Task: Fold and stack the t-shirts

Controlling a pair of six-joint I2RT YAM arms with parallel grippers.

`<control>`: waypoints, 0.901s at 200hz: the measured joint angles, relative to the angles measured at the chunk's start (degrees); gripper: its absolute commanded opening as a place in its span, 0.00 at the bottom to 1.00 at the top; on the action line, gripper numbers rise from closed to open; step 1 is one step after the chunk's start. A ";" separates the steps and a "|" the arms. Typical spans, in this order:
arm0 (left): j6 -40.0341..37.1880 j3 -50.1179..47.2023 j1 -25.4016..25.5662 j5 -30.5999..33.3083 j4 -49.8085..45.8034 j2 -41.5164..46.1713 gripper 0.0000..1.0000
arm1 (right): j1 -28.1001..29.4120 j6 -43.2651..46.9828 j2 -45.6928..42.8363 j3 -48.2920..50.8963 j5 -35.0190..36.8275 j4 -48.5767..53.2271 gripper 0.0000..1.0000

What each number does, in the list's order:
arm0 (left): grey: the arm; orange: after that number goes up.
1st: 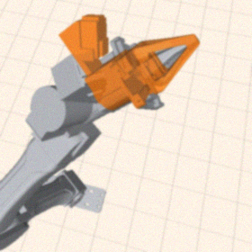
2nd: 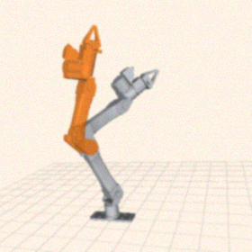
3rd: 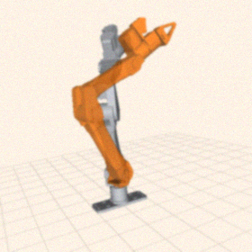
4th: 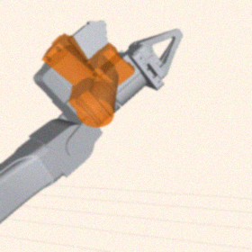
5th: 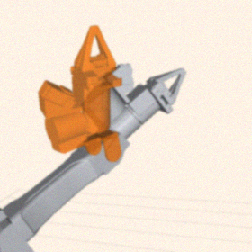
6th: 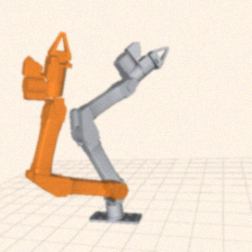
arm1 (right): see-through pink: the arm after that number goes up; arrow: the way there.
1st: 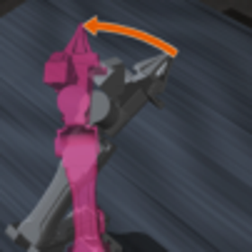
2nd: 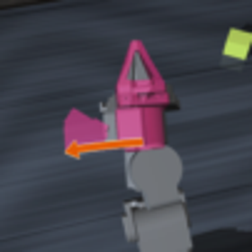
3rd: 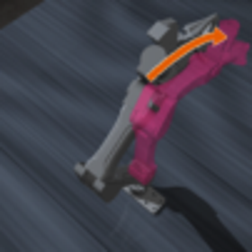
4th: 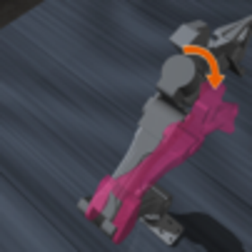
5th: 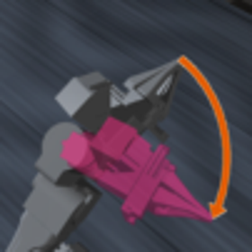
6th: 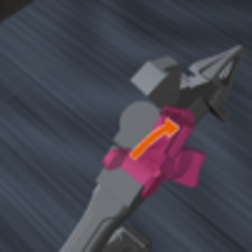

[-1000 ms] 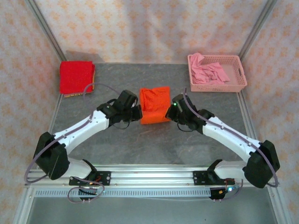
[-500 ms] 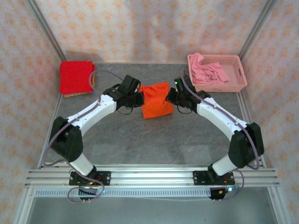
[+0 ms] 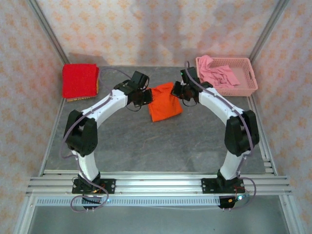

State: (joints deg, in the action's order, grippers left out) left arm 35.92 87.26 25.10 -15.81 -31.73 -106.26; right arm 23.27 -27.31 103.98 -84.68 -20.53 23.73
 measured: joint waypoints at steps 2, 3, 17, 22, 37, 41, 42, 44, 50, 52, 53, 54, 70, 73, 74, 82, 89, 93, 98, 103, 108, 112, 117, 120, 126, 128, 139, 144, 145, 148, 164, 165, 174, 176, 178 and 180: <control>0.00 0.31 -0.09 -0.02 -0.02 -0.33 0.00 | -0.07 0.02 0.28 -0.20 -0.04 -0.11 0.00; 0.00 0.37 -0.11 0.00 0.00 -0.46 0.00 | -0.11 0.13 0.61 -0.39 -0.11 -0.20 0.00; 0.00 2.21 -0.85 0.00 -0.17 -2.91 0.00 | -0.37 0.63 3.72 -2.45 -0.85 -1.11 0.00; 0.00 2.91 -1.22 0.02 -0.17 -3.80 0.00 | -0.42 0.81 4.83 -3.26 -1.16 -1.51 0.00; -0.02 4.35 -2.32 0.04 -0.15 -5.86 0.06 | -0.46 1.31 7.87 -5.20 -1.81 -3.41 0.00; -0.02 4.72 -2.64 0.02 -0.22 -6.47 0.09 | -0.46 1.51 8.50 -5.66 -1.99 -3.76 0.00; -0.02 4.92 -2.75 0.02 -0.24 -6.64 0.09 | -0.46 1.51 8.61 -5.75 -1.99 -3.85 0.00; -0.02 5.05 -2.86 0.02 -0.22 -6.82 0.11 | -0.46 1.60 9.07 -6.05 -2.01 -4.11 0.00; -0.04 5.81 -3.37 0.00 -0.33 -7.72 0.15 | -0.44 1.77 10.03 -6.84 -2.05 -4.57 0.00; -0.09 6.10 -3.54 0.00 -0.28 -8.13 0.16 | -0.44 1.92 10.36 -7.10 -2.05 -4.76 0.00; -0.11 6.21 -3.58 0.00 -0.31 -8.28 0.17 | -0.44 1.92 10.49 -7.19 -2.08 -4.83 0.00; -0.07 6.45 -3.72 -0.02 -0.31 -8.50 0.17 | -0.44 1.92 10.78 -7.37 -2.08 -4.92 0.00; -0.13 9.20 -4.79 0.00 -0.31 -11.13 0.31 | -0.44 2.34 13.14 -9.51 -1.92 -6.03 0.06; -0.50 9.68 -4.98 0.00 -0.28 -11.58 0.35 | -0.44 2.34 13.64 -9.88 -1.97 -6.25 0.11; -0.35 9.81 -5.03 -0.02 -0.28 -11.69 0.37 | -0.44 2.38 13.84 -10.08 -1.95 -6.29 0.13; -0.26 11.06 -5.46 -0.02 -0.24 -13.00 0.53 | -0.44 2.51 14.84 -10.97 -1.79 -6.80 0.27; -0.31 12.22 -5.81 -0.11 -0.26 -14.08 0.70 | -0.46 2.67 15.54 -11.47 -1.75 -7.17 0.40; -0.55 12.90 -6.03 -0.13 -0.24 -14.71 0.78 | -0.46 2.34 15.89 -11.74 -1.57 -7.32 0.46; -0.46 13.75 -6.14 -0.24 -0.26 -15.43 0.86 | -0.46 2.69 16.22 -11.91 -1.51 -7.56 0.52; -0.44 14.51 -6.23 -0.24 -0.31 -16.09 0.93 | -0.46 2.75 16.41 -11.93 -1.44 -7.85 0.57; -0.44 15.17 -6.27 -0.33 -0.24 -16.72 0.99 | -0.44 2.58 16.48 -11.93 -1.33 -7.98 0.62; -0.44 15.50 -6.27 -0.39 -0.24 -16.96 1.00 | -0.44 2.54 16.52 -11.93 -1.31 -8.09 0.65; -0.15 15.63 -6.25 -0.52 -0.15 -17.16 1.00 | -0.44 2.93 16.52 -11.93 -1.22 -8.17 0.69; -0.35 15.67 -6.25 -0.63 -0.22 -17.16 1.00 | -0.44 2.60 16.52 -11.93 -1.03 -8.22 0.71; -0.24 15.67 -6.25 -0.68 -0.24 -17.16 1.00 | -0.44 2.86 16.48 -11.89 -0.76 -8.50 0.74; -0.22 15.67 -6.25 -0.68 -0.20 -17.16 1.00 | -0.44 3.13 16.39 -11.85 -0.55 -8.63 0.75; -0.20 15.28 -6.19 -0.68 0.39 -16.87 1.00 | -0.44 3.78 15.89 -10.99 0.26 -9.42 0.79; -0.17 14.58 -6.19 -0.68 1.09 -16.52 1.00 | -0.44 4.31 15.52 -10.38 0.59 -9.64 0.80; -0.17 14.32 -6.16 -0.66 1.16 -16.37 1.00 | -0.46 4.37 15.39 -10.16 0.76 -9.66 0.80; 0.02 13.62 -6.08 -0.68 1.66 -16.00 1.00 | -0.46 4.50 15.10 -9.73 1.14 -9.66 0.80; 0.46 8.98 -6.10 -1.16 3.89 -13.42 1.00 | -0.59 5.79 13.77 -7.41 1.90 -9.68 0.79; 0.50 8.52 -6.10 -1.31 4.04 -13.16 1.00 | -0.59 5.99 13.66 -7.23 1.92 -9.66 0.78; 1.20 5.77 -6.08 -2.03 5.40 -11.69 1.00 | -0.74 6.67 13.25 -6.16 1.92 -9.64 0.76; 1.31 5.33 -6.08 -2.14 5.68 -11.47 1.00 | -0.79 6.75 13.20 -5.97 1.90 -9.64 0.75; 1.40 4.70 -6.08 -2.27 6.12 -11.15 1.00 | -0.83 6.86 13.16 -5.77 1.90 -9.64 0.74; 1.60 4.31 -6.08 -2.43 6.36 -10.99 0.99 | -0.87 7.10 13.16 -5.62 1.88 -9.64 0.73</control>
State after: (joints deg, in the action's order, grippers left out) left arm 37.52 91.57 19.03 -18.24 -25.36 -117.25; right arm 22.39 -20.21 117.14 -90.30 -18.65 14.09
